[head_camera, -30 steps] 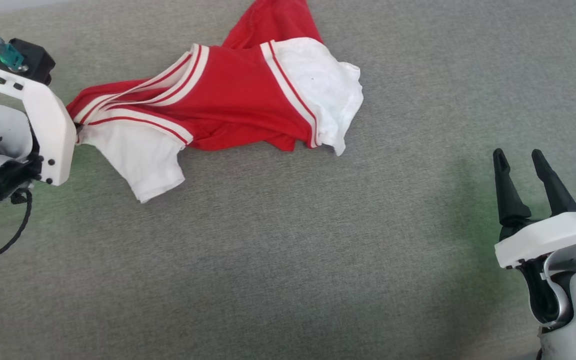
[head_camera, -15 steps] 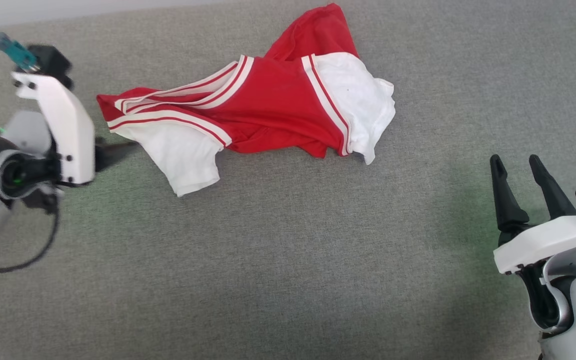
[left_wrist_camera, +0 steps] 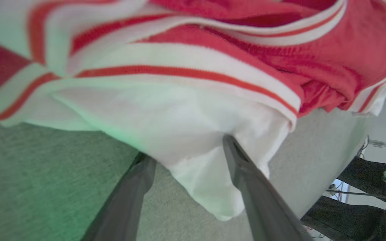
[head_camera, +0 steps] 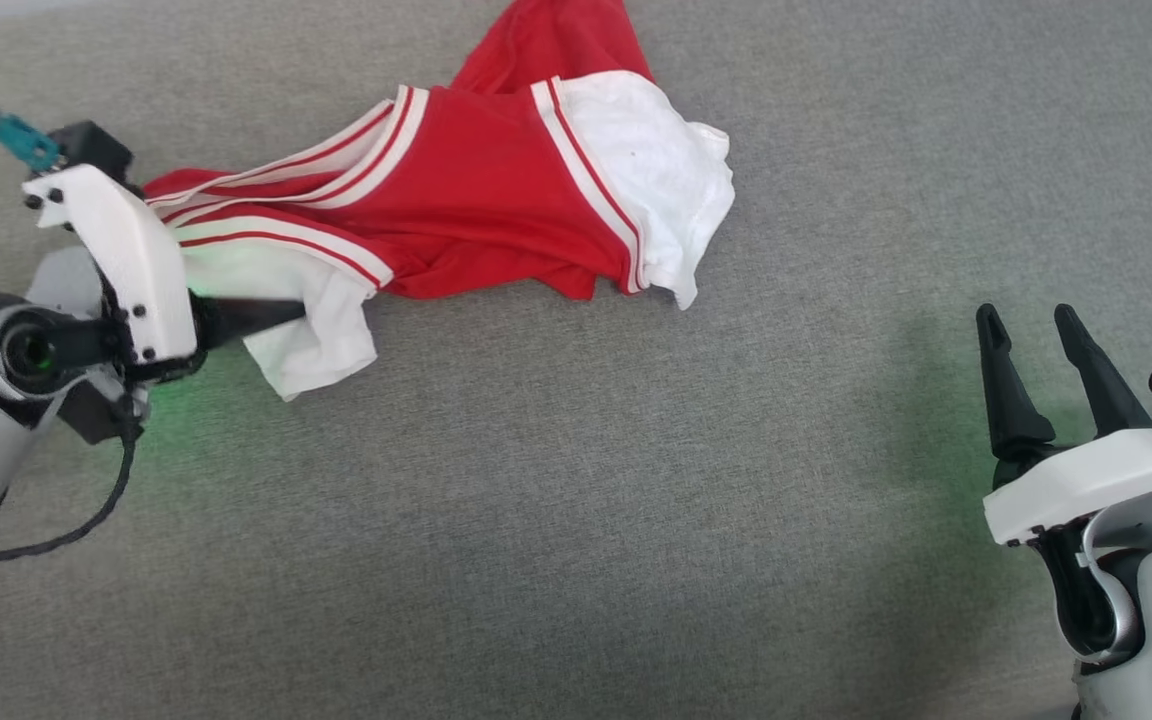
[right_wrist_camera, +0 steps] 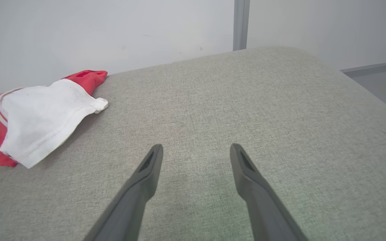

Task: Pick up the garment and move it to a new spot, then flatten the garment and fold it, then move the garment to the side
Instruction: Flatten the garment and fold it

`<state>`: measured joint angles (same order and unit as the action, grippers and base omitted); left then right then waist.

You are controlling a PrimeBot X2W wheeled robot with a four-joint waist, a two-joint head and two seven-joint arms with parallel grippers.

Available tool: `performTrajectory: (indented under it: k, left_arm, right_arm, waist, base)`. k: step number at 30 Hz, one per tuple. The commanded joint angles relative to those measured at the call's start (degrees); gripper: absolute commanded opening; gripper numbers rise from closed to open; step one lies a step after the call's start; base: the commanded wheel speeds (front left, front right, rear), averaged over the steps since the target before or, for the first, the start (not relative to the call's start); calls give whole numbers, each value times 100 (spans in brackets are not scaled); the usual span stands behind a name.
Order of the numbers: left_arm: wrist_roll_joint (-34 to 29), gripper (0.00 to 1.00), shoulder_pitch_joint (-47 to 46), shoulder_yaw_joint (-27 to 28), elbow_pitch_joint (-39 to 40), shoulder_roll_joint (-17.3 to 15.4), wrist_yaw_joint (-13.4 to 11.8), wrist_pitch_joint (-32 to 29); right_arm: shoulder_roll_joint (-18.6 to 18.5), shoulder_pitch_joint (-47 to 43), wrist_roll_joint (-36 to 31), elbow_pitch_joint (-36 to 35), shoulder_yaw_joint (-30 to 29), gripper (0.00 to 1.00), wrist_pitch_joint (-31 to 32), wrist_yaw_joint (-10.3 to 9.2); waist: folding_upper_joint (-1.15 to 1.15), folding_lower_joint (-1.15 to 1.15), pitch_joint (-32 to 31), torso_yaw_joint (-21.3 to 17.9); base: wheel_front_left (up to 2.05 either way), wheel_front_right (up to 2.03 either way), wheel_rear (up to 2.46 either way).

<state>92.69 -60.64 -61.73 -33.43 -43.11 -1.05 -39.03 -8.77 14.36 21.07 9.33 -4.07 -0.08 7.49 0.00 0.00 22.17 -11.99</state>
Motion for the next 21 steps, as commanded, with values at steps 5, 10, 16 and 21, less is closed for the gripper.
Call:
performTrajectory:
  k: [5, 10, 16, 21]
  left_arm:
    - [76, 0, 268, -4, -180, 175, 148, 75]
    - [-27, 0, 158, 100, -340, -120, 257, 251]
    - [-403, 0, -56, 103, -497, -736, 247, 443]
    - [-870, 0, -100, -75, -651, -1098, 224, 624]
  right_arm:
    - [39, -60, -31, -36, -92, 100, -44, 0]
    - [35, -31, -65, -73, -98, 100, 25, 0]
    - [23, 1, -91, -99, -66, 100, 85, -1]
    - [-37, -12, -57, -112, -64, 100, 113, 0]
  waist:
    - [0, 0, 34, 18]
    - [0, 0, -28, 186]
    - [0, 0, -63, 328]
    - [0, 0, -53, 383]
  base:
    - [0, 0, 0]
    - [0, 0, 0]
    - [0, 0, 0]
    - [0, 0, 0]
